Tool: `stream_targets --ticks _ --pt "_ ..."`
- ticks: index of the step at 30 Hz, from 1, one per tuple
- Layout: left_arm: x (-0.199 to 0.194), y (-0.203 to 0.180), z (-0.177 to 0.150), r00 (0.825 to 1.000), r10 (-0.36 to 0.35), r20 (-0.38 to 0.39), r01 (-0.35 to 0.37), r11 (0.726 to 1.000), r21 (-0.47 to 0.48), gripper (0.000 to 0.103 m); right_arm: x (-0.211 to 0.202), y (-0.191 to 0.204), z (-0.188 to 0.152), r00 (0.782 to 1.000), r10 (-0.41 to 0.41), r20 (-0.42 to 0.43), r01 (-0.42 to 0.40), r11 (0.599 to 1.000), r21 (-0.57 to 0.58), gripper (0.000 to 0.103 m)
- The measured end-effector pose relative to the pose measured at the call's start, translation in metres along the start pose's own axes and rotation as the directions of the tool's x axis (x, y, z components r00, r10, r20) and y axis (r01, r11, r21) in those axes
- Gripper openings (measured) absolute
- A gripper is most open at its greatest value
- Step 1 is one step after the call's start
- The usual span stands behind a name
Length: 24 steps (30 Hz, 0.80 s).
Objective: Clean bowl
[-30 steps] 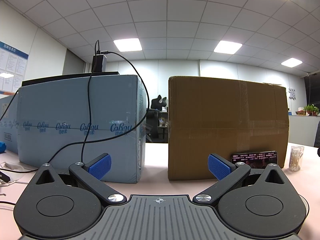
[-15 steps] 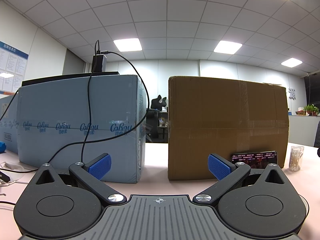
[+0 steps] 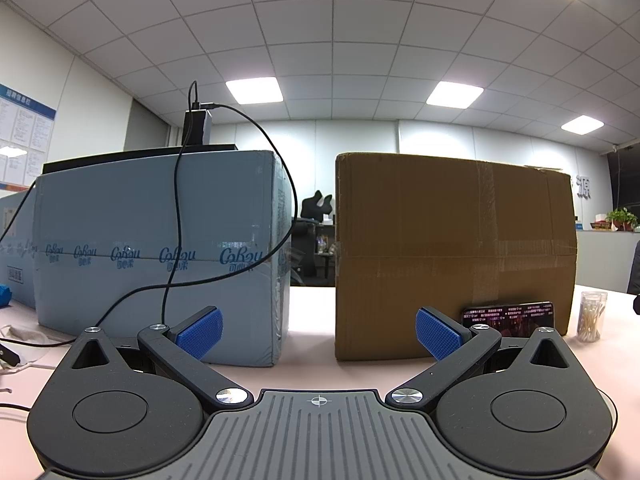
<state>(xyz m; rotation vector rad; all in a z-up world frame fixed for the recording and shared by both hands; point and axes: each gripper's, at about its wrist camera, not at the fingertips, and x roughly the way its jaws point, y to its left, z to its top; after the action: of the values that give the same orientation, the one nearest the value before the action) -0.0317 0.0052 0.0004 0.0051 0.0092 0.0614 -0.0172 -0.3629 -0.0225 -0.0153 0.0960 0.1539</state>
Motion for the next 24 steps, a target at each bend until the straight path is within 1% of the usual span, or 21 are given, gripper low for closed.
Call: stream_targets --ticks 8,15,24 --pt "-0.0008 -0.0032 0.0002 1.0 -0.003 0.008 0.003 1.0 0.018 0.103 0.0019 -0.0007 0.0003 1.0 0.0 -0.002 0.0 1.0 0.009 0.103" --pt "-0.0012 -0.0029 0.0008 1.0 0.003 0.015 -0.003 1.0 0.017 0.103 -0.0037 -0.001 -0.0008 0.999 -0.002 0.035 0.002 1.0 0.013 0.103" --pt "-0.0045 -0.0055 0.001 0.999 0.003 0.032 -0.004 0.999 0.033 0.103 -0.0072 0.0028 -0.0011 0.999 0.001 0.05 0.0 1.0 -0.009 0.103"
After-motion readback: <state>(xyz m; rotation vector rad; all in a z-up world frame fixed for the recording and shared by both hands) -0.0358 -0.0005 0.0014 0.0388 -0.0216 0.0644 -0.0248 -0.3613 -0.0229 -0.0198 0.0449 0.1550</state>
